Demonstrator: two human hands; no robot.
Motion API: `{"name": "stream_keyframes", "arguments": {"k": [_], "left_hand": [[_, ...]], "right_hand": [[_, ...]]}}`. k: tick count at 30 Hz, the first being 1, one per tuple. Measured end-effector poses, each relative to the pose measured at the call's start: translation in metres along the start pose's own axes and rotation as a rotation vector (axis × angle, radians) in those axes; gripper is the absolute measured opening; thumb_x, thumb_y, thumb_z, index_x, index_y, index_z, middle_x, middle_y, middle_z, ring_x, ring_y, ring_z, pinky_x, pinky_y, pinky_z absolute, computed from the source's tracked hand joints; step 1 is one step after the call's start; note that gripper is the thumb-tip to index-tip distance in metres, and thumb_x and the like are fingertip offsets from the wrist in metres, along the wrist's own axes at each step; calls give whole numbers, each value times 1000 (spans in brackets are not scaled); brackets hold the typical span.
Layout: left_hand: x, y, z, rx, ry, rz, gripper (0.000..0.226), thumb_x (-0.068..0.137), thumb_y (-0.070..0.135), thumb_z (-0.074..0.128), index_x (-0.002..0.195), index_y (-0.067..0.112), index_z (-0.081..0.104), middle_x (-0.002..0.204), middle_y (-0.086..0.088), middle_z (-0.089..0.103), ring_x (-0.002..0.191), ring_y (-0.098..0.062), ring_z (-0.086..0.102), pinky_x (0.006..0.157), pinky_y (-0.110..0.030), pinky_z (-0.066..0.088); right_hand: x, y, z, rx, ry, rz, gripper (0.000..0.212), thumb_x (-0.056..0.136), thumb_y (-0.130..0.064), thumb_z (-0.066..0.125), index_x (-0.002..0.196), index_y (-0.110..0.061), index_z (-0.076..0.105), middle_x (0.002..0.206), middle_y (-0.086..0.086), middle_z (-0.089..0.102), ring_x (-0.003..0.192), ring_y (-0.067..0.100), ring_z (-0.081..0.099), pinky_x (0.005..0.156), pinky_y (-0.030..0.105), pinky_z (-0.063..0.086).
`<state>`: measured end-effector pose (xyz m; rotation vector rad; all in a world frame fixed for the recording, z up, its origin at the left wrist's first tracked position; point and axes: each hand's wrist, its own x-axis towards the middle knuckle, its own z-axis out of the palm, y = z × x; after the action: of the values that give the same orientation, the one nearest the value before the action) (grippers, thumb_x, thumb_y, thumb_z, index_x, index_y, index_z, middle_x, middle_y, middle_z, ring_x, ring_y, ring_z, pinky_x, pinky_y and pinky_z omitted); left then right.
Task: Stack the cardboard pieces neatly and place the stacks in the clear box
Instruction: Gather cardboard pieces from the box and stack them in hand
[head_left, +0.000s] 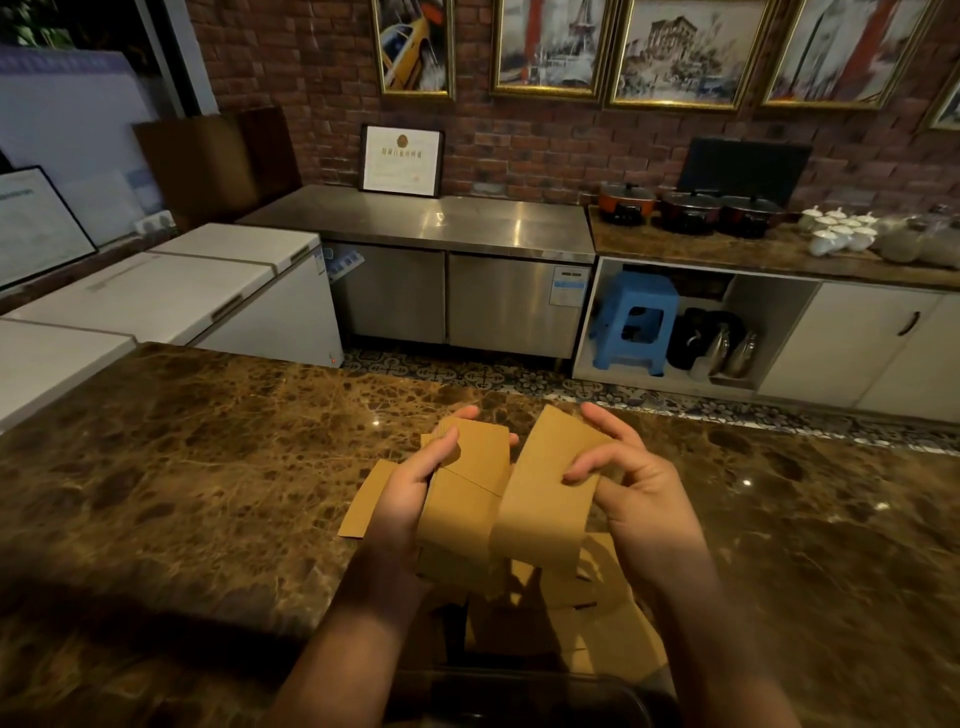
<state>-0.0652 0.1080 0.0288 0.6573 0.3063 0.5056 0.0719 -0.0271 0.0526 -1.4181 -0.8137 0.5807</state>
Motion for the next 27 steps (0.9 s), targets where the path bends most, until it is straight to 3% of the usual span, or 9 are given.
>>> {"name": "stream_keyframes", "arguments": {"k": [3, 8, 11, 14, 17, 20, 22, 25, 27], "left_hand": [[-1, -4, -2, 90, -2, 17, 46, 79, 31, 68, 125, 26, 66, 117, -17, 72, 99, -36, 71, 76, -46, 61], [-2, -6, -5, 270, -26, 77, 64, 60, 10, 74, 120, 32, 67, 107, -9, 75, 94, -34, 72, 71, -45, 59], [-1, -8, -4, 244, 3, 106, 66, 58, 4, 69, 118, 32, 67, 103, -10, 76, 90, -34, 72, 68, -45, 58], [0, -7, -1, 209, 80, 151, 60, 58, 3, 62, 110, 32, 69, 109, -13, 70, 90, -37, 69, 67, -49, 58], [0, -4, 2, 193, 196, 239, 59, 58, 3, 59, 109, 31, 66, 119, -16, 62, 102, -39, 62, 82, -58, 54], [-1, -2, 2, 177, 271, 291, 59, 59, 6, 60, 111, 34, 65, 119, -12, 64, 103, -36, 62, 75, -52, 56], [0, -2, 0, 178, 293, 318, 58, 60, 6, 61, 110, 36, 65, 116, -9, 66, 101, -34, 64, 70, -47, 56], [0, -5, -2, 183, 301, 341, 56, 61, 5, 62, 107, 38, 67, 103, -3, 72, 90, -27, 71, 61, -40, 58], [-1, -6, -3, 157, 278, 366, 57, 64, 3, 62, 110, 35, 65, 100, -3, 75, 84, -25, 74, 61, -39, 59]], "right_hand": [[-1, 2, 6, -102, -34, -48, 70, 84, 25, 46, 55, -33, 73, 137, -23, 44, 118, -23, 43, 84, 5, 47], [-2, 5, 12, -260, -29, -50, 77, 88, 21, 43, 55, -42, 73, 141, -17, 41, 133, 7, 32, 107, 28, 33], [-3, 1, 14, -225, -83, -25, 76, 91, 22, 40, 65, -39, 77, 142, -14, 43, 129, 3, 37, 91, 5, 39], [-5, -4, 15, -41, -136, 46, 68, 88, 26, 42, 89, -32, 78, 140, -12, 49, 113, -15, 52, 79, 9, 50], [-7, -3, 15, 216, -67, 127, 75, 85, 22, 39, 96, -40, 78, 133, 1, 62, 98, 1, 68, 61, 15, 52], [-13, 0, 21, 281, -24, 232, 28, 85, -19, 58, 105, -33, 71, 101, -2, 76, 83, 9, 74, 63, 26, 56], [-19, 5, 22, 132, -93, 287, 32, 77, -39, 69, 107, -27, 68, 92, -4, 77, 76, 7, 73, 66, 27, 55], [-20, 7, 24, 40, -104, 276, 23, 85, -21, 76, 106, -12, 69, 88, 1, 79, 73, 8, 70, 62, 21, 54], [-17, 4, 20, 146, -54, 312, 25, 87, -8, 71, 111, -4, 66, 95, 10, 79, 82, 19, 72, 69, 29, 57]]}}
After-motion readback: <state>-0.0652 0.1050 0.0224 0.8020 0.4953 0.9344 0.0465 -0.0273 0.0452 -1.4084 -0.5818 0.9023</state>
